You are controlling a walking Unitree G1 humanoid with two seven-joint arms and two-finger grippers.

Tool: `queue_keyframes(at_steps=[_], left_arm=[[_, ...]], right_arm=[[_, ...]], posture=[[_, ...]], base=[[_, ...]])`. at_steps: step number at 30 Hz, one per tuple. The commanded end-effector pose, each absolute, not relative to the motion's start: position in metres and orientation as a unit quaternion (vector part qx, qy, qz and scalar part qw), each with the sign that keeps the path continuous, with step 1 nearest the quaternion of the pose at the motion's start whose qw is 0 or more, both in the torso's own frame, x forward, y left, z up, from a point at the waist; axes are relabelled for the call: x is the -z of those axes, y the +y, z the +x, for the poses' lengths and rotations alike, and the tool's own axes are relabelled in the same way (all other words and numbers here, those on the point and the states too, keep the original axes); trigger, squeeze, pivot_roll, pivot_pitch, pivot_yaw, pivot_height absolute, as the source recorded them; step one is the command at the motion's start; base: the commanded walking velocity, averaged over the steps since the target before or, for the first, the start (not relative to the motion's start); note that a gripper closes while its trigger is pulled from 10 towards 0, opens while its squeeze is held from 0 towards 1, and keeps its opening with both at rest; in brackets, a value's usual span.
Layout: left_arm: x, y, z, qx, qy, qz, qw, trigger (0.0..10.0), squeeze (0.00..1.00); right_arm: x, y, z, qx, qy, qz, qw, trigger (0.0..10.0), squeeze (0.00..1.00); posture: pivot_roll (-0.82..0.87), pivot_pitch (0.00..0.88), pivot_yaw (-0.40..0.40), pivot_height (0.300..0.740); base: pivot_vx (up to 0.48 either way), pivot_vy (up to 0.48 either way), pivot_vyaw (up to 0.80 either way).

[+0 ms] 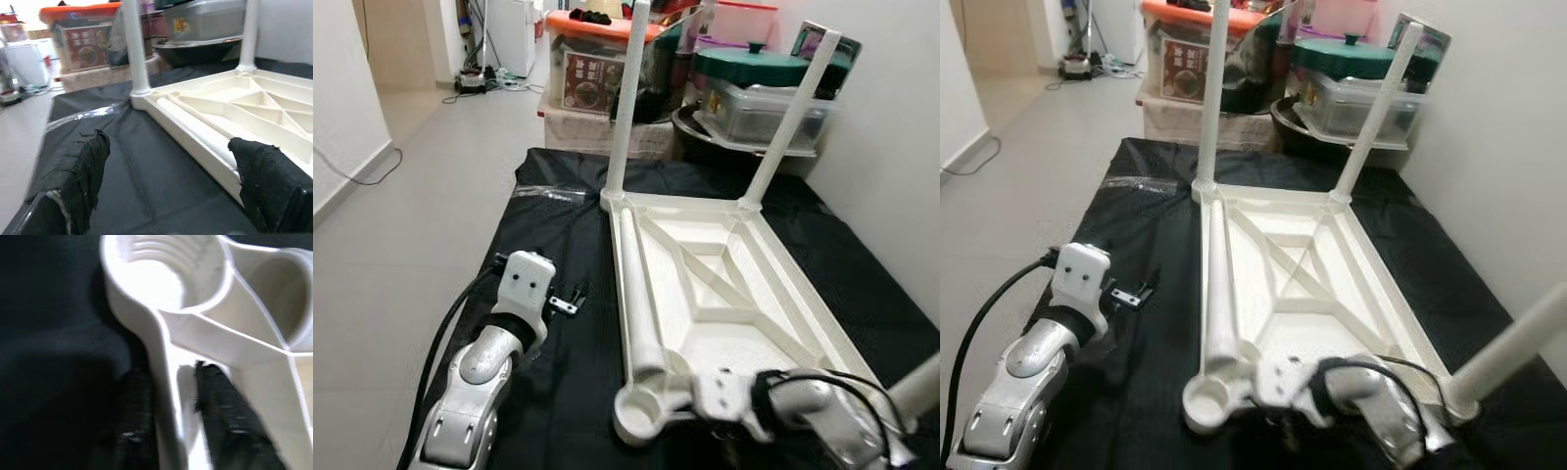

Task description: Building children table

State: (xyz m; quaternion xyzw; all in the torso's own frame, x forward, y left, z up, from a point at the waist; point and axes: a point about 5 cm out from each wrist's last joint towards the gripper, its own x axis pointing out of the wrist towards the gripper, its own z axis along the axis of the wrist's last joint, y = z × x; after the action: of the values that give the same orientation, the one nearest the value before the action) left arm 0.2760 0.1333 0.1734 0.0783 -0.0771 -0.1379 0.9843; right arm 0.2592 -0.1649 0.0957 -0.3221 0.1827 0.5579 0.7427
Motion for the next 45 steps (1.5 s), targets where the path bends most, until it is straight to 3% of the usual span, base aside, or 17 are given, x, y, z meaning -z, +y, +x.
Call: queue_keyframes(at_steps=[1, 10, 15, 18, 22, 27, 28, 30, 31, 32, 33, 34, 35, 37, 45], left_arm=[[-0.170, 0.134, 0.277, 0.136, -0.071, 0.084, 0.985, 10.0, 0.00], [-0.171, 0.136, 0.276, 0.132, -0.072, 0.086, 0.985, 10.0, 0.00], [-0.170, 0.137, 0.277, 0.132, -0.072, 0.086, 0.985, 10.0, 0.00], [-0.171, 0.138, 0.277, 0.131, -0.073, 0.085, 0.985, 10.0, 0.00], [-0.172, 0.141, 0.277, 0.125, -0.076, 0.083, 0.986, 10.0, 0.00], [-0.173, 0.142, 0.277, 0.123, -0.077, 0.083, 0.986, 10.0, 0.00], [-0.174, 0.145, 0.278, 0.117, -0.082, 0.084, 0.986, 10.0, 0.00], [-0.174, 0.145, 0.278, 0.117, -0.082, 0.084, 0.986, 10.0, 0.00], [-0.175, 0.147, 0.278, 0.111, -0.083, 0.084, 0.987, 10.0, 0.00], [-0.174, 0.155, 0.277, 0.094, -0.078, 0.088, 0.989, 10.0, 0.00], [-0.174, 0.155, 0.277, 0.094, -0.078, 0.088, 0.989, 10.0, 0.00], [-0.173, 0.162, 0.276, 0.078, -0.071, 0.091, 0.990, 10.0, 0.00], [-0.173, 0.162, 0.276, 0.078, -0.071, 0.091, 0.990, 10.0, 0.00], [-0.172, 0.171, 0.271, 0.062, -0.064, 0.095, 0.992, 10.0, 0.00], [-0.160, 0.161, 0.243, 0.088, -0.028, 0.089, 0.992, 10.0, 0.00]], right_arm=[[-0.098, -0.168, 0.263, -0.536, 0.181, -0.316, 0.761, 10.0, 1.00], [-0.093, -0.173, 0.245, -0.560, 0.195, -0.296, 0.749, 10.0, 1.00], [-0.109, -0.177, 0.232, -0.600, 0.197, -0.272, 0.726, 10.0, 1.00], [-0.124, -0.177, 0.232, -0.614, 0.182, -0.252, 0.726, 10.0, 1.00], [-0.194, -0.174, 0.240, -0.638, 0.078, -0.161, 0.749, 10.0, 1.00], [-0.205, -0.176, 0.242, -0.635, 0.058, -0.161, 0.754, 10.0, 1.00], [-0.210, -0.177, 0.255, -0.598, 0.034, -0.167, 0.783, 10.0, 1.00], [-0.210, -0.177, 0.255, -0.598, 0.034, -0.167, 0.783, 10.0, 1.00], [-0.211, -0.176, 0.266, -0.559, 0.025, -0.165, 0.812, 10.0, 0.86], [-0.209, -0.174, 0.289, -0.455, 0.000, -0.165, 0.875, 10.0, 0.00], [-0.209, -0.174, 0.289, -0.455, 0.000, -0.165, 0.875, 10.0, 0.00], [-0.202, -0.172, 0.307, -0.352, -0.003, -0.139, 0.926, 10.0, 0.00], [-0.202, -0.172, 0.307, -0.352, -0.003, -0.139, 0.926, 10.0, 0.00], [-0.190, -0.168, 0.321, -0.228, 0.001, -0.120, 0.966, 10.0, 0.00], [-0.167, -0.143, 0.314, -0.147, 0.014, -0.078, 0.986, 10.0, 0.00]], posture=[[0.03, 0.000, -0.130, 0.740], [0.03, 0.000, -0.127, 0.740], [0.02, 0.000, -0.121, 0.740], [0.02, 0.000, -0.121, 0.740], [0.03, 0.000, -0.125, 0.740], [0.03, 0.000, -0.122, 0.740], [0.03, 0.000, -0.123, 0.740], [0.03, 0.000, -0.123, 0.740], [0.03, 0.000, -0.123, 0.740], [0.04, 0.000, -0.126, 0.740], [0.04, 0.000, -0.126, 0.740], [0.05, 0.000, -0.125, 0.740], [0.05, 0.000, -0.125, 0.740], [0.06, 0.000, -0.128, 0.740], [0.08, 0.000, -0.127, 0.740]], base=[[0.000, 0.000, 0.00], [0.000, 0.000, 0.00], [0.000, 0.000, 0.00], [0.000, 0.000, 0.00], [0.000, 0.000, 0.00], [0.000, 0.000, 0.00], [0.000, 0.000, 0.00], [0.000, 0.000, 0.00], [0.000, 0.000, 0.00], [0.000, 0.000, 0.00], [0.000, 0.000, 0.00], [0.000, 0.000, 0.00], [0.000, 0.000, 0.00], [0.000, 0.000, 0.00], [0.000, 0.000, 0.00]])
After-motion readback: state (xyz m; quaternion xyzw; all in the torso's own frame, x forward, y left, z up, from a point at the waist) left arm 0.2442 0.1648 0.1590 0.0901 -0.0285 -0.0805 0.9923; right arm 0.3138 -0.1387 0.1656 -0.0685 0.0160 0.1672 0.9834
